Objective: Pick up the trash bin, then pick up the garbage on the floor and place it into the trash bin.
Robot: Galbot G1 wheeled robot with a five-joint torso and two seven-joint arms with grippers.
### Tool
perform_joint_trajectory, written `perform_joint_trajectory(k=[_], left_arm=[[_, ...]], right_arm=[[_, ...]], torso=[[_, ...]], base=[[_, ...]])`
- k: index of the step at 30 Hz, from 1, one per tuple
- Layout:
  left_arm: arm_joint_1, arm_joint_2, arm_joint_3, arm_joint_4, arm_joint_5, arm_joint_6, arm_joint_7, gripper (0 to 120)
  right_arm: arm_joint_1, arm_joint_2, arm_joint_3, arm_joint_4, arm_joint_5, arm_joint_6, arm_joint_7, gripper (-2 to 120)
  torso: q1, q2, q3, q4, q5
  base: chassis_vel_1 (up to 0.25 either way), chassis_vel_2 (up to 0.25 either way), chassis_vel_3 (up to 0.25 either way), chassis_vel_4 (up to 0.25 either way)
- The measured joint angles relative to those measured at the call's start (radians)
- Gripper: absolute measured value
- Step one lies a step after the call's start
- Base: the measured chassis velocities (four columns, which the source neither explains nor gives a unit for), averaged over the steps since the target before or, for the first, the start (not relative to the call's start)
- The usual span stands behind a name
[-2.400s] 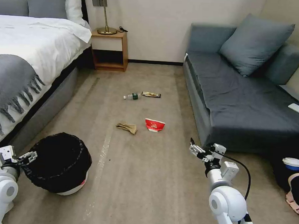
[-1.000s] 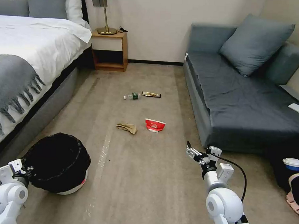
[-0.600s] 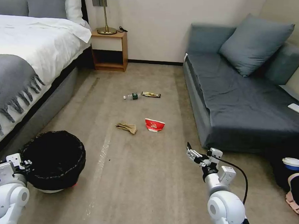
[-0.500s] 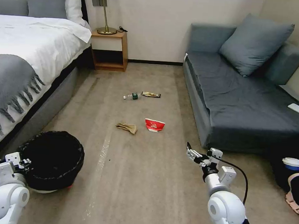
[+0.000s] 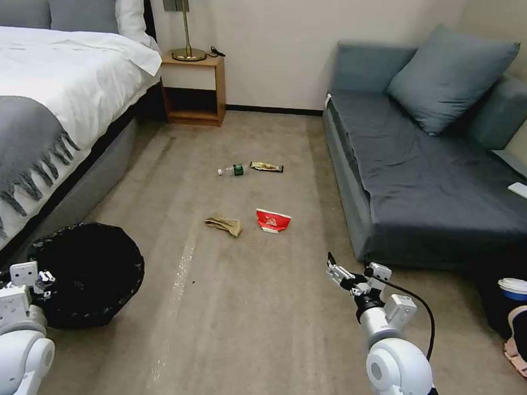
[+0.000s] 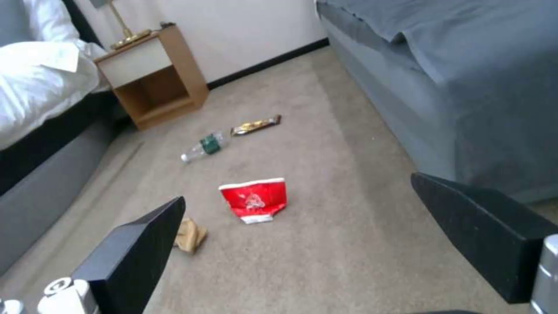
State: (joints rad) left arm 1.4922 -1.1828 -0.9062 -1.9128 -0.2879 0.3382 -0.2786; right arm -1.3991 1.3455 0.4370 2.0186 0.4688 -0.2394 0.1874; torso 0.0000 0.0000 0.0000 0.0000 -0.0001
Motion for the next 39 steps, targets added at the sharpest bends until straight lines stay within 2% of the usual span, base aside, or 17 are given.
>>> perform_joint_trajectory(k=[9,39], left_arm=[[0.010,-0.012,0.003,0.000,0.032,-0.013,0.012,3],[-0.007,-0.018,0.006,0.039,0.049,-0.035,0.034,3]], right_arm=[[0.013,0.002,-0.007,-0.020,0.001,0.019,-0.016,100],[0.037,-0.001,-0.022,-0.072,-0.014,0.025,-0.025,100]], torso=[[0.000,0.000,0.000,0.0000,0.0001],[0.000,0.000,0.000,0.0000,0.0002]], base=[[-0.025,0.025,0.033,-0.023],[-0.111,0.109,0.112,-0.112]])
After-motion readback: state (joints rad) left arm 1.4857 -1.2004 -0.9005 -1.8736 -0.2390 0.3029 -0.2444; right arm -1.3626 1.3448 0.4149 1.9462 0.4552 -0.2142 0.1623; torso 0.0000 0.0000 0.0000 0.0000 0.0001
